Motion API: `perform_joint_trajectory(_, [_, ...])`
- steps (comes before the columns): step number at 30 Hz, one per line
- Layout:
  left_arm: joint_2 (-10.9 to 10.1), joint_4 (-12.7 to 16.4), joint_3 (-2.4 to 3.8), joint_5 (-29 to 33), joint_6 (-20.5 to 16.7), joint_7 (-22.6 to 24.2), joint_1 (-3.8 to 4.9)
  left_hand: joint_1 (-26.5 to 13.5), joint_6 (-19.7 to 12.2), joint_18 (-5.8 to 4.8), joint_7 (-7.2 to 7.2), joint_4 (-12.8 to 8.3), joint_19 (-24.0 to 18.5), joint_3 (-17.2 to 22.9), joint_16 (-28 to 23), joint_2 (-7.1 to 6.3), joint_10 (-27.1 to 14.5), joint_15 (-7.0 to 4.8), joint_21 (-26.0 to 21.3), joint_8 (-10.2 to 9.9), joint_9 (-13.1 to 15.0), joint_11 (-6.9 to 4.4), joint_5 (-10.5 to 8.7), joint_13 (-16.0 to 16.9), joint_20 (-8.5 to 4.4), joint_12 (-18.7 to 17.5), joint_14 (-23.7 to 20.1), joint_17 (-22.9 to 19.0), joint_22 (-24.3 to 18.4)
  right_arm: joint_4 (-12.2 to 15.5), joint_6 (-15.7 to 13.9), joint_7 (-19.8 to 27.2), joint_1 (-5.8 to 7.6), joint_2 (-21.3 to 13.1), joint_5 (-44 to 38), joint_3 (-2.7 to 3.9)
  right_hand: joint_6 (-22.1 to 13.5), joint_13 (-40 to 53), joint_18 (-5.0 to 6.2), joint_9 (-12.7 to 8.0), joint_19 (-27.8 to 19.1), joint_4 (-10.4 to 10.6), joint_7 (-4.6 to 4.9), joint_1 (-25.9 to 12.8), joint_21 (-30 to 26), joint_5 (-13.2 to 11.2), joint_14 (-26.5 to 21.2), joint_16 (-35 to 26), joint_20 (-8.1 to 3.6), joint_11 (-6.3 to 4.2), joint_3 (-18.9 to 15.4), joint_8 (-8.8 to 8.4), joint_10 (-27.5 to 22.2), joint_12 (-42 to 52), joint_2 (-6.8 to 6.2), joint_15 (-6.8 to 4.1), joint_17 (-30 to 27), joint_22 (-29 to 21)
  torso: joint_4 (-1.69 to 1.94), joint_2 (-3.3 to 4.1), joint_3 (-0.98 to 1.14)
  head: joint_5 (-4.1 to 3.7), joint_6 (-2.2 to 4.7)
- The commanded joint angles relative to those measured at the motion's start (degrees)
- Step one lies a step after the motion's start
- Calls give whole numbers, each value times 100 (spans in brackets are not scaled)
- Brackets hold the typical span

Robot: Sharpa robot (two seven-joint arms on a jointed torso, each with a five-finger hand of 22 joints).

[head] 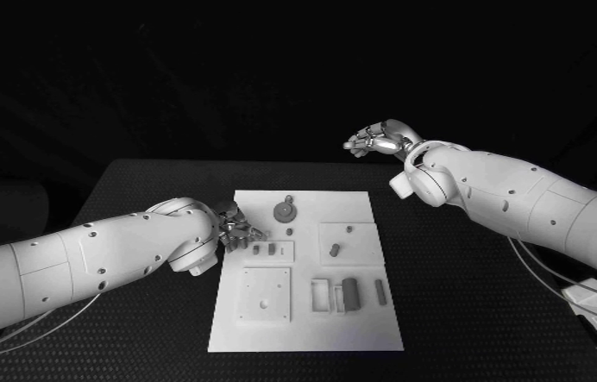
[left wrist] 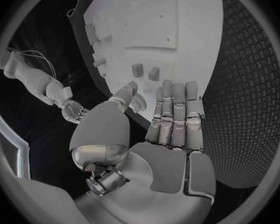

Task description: Assemble the parts on the task board

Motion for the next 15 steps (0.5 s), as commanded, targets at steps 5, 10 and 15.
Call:
perform_joint_trajectory(5, [95,-62,1,-229,-701,1363,11,566,-88,22,72,-558,1,698,-141,-146,-197,124,-218,44,-299,135,-276,-378,139,-141,-45,-275,-86,-7,68,18,0,-1,12,4,-33,-9,-70,-10,-25,30,119,-49,-31,5,-10,-20,6,12,-14,20,13,24,-1,31,11,11,-2,4,0,-15,21])
perform_joint_trajectory(10, [185,-149,-3,-912,-1026,1871,12,789,4,33,10,-834,54,932,-143,-235,-161,131,-264,-32,-516,184,-397,-684,148,-374,-9,-366,-58,-16,72,17,0,5,12,4,-32,-11,-69,-10,-24,30,120,-48,-31,5,-8,-20,6,12,-13,21,14,26,1,30,13,12,-8,3,-2,-23,29])
perform_joint_trajectory(15, [385,-286,-15,-1626,-974,2220,8,924,220,58,-37,-897,317,1121,-44,-209,174,27,-205,-236,-771,178,-708,-1088,56,-877,257,-463,56,-36,79,18,0,25,12,3,-32,-14,-68,-10,-23,31,119,-49,-32,4,-7,-20,6,12,-12,22,15,27,2,30,15,13,-9,7,-2,-32,47])
